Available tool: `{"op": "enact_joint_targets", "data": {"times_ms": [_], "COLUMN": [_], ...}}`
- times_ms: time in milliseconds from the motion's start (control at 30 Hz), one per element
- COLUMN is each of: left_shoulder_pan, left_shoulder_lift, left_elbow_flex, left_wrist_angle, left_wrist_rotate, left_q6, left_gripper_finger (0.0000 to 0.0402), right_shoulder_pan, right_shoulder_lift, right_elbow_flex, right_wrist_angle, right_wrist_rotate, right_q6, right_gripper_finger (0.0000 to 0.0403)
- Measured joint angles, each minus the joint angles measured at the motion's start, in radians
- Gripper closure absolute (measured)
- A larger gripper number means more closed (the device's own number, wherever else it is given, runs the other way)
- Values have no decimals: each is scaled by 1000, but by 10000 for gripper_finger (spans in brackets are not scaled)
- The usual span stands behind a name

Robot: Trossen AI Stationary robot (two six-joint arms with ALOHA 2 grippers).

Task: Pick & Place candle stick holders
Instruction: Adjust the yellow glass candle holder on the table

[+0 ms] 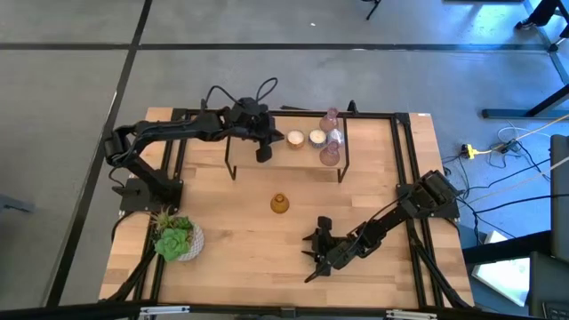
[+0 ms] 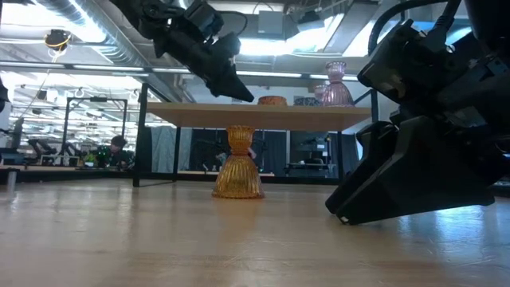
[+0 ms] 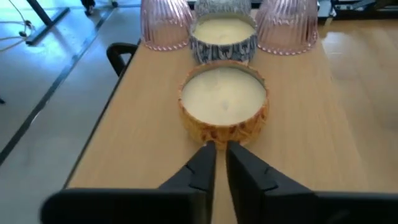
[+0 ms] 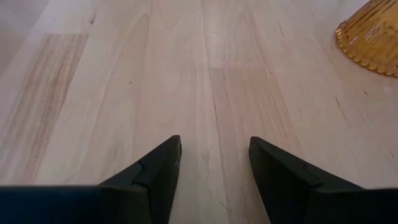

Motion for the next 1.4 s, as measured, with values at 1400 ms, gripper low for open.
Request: {"op": "enact_joint_targets", "data": {"times_ms": [1400], "left_shoulder_pan": [-31], "left_shoulder_lift": [49], "left_elbow_flex": [2], "left_wrist_angle": [104], "left_wrist_rotate": [-62], "left_q6": [13], "left_gripper_finger": [400], "right_shoulder_pan": [-1], "right_shoulder_lift": [0], "right_elbow_flex": [0], "right_wrist_angle": [-1], "right_wrist_rotate": [8], "right_q6": [-1], "right_gripper_finger": [206]}}
